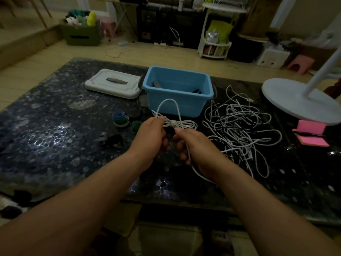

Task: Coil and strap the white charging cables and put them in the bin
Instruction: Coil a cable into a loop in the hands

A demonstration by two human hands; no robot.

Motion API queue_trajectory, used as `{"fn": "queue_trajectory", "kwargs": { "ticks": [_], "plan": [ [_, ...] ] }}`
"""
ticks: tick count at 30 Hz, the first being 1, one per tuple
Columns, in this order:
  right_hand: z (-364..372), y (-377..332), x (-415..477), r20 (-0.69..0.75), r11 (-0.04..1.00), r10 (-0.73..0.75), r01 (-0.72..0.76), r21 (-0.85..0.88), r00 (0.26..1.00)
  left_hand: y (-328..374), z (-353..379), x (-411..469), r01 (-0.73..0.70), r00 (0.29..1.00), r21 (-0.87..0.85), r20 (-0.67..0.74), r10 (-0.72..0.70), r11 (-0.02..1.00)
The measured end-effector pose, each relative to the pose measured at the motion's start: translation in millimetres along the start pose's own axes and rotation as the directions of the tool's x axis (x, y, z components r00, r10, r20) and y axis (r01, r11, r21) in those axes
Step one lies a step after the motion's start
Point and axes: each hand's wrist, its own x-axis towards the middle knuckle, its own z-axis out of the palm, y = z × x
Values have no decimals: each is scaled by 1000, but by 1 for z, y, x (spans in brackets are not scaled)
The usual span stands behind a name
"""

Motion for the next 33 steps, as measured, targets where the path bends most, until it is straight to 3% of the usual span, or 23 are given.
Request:
{"fn": "queue_trajectory", "kwargs": {
  "ticks": [4, 8, 12, 16, 18, 20, 22, 25, 30, 31, 33],
  "plan": [
    [2, -4, -2, -37, 998, -50, 51, 36, 998, -2, 2, -4, -32, 996, 108, 81, 23, 994],
    [0, -3, -2, -101, 1000, 18, -18, 5, 995, -4, 4, -3, -47, 996, 102, 78, 39, 994],
    [1, -4, -3, -44, 999, 32, -32, 19, 999, -3, 8, -2, -64, 994, 86, 99, 56, 994],
    [8, 0, -3, 17, 971, -51, 54, -232, 999, -8, 12, 0, -97, 989, 102, 117, 85, 990],
    [8, 2, -1, -2, 882, -131, 115, -456, 991, -8, 11, -1, -92, 989, 131, 129, 75, 987],
    [7, 4, -3, 24, 716, -251, 202, -669, 968, -6, 10, -2, -13, 985, 92, 172, -3, 996],
    [7, 4, -7, 76, 570, -346, 274, -775, 935, -4, 7, -2, 82, 974, 40, 210, -89, 996],
    [4, 3, -9, 103, 484, -358, 279, -829, 928, -6, 5, -1, 53, 968, 65, 241, -67, 996],
    [2, 3, -6, 106, 487, -332, 267, -832, 937, -7, 4, -1, -13, 979, 94, 202, -6, 995],
    [3, 4, -5, 104, 543, -321, 273, -794, 941, -7, 5, -1, 17, 984, 28, 179, -22, 999],
    [2, 5, -2, 85, 762, -229, 232, -604, 970, 1, 4, 4, 127, 984, -308, 160, -81, 943]
  ]
}}
